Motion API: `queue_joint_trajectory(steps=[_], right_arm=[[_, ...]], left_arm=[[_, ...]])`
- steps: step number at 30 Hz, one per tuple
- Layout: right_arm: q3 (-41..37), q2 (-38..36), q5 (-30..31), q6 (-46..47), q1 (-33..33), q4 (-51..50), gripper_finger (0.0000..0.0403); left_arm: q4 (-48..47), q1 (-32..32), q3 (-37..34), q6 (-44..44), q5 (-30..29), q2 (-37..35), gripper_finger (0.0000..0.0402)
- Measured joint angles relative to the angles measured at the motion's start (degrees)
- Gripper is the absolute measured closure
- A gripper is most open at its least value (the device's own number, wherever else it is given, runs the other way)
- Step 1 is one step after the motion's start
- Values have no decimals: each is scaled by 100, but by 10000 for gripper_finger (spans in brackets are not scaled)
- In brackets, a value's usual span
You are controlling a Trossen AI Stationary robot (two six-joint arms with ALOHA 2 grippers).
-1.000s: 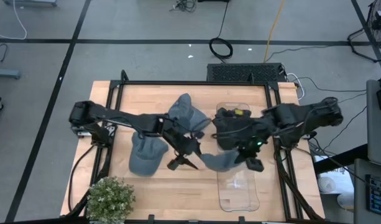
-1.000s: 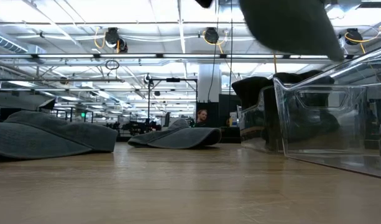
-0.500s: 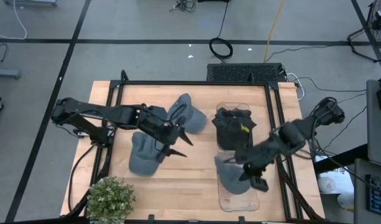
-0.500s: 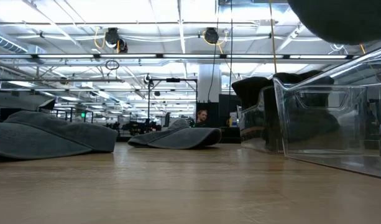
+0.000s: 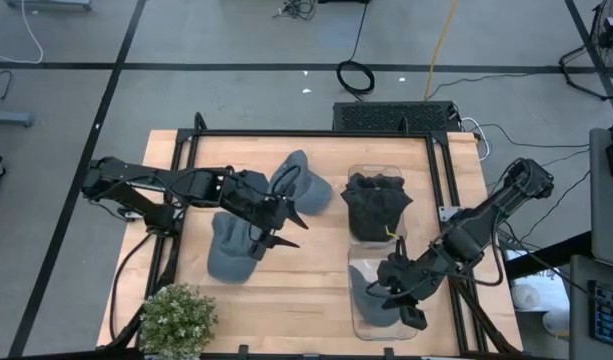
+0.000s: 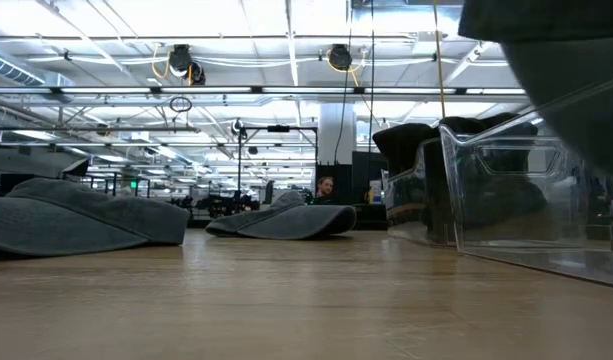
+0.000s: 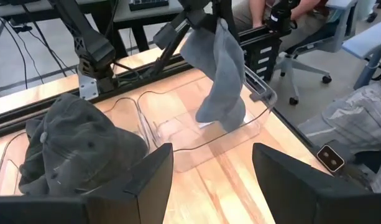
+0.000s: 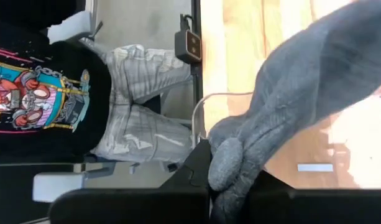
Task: Pick & Place hat
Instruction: Put the left blue cap into the bottom transparent bin
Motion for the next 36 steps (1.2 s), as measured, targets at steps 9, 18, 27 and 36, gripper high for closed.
queue_joint_trajectory(steps=[9, 18, 27, 36], right_arm=[[-416, -7, -330, 118, 21, 395, 403], [-973, -7, -432, 372, -111, 689, 403], [-1247, -7, -432, 766, -372, 752, 333], [-1250, -28, -294, 629, -638, 593, 203]], left_arm=[[-15, -2, 0, -17, -85, 4, 172], [195, 19, -253, -40, -153, 4, 172], [463, 92, -422, -197, -436, 8, 172], [579, 87, -422, -234, -434, -18, 172]])
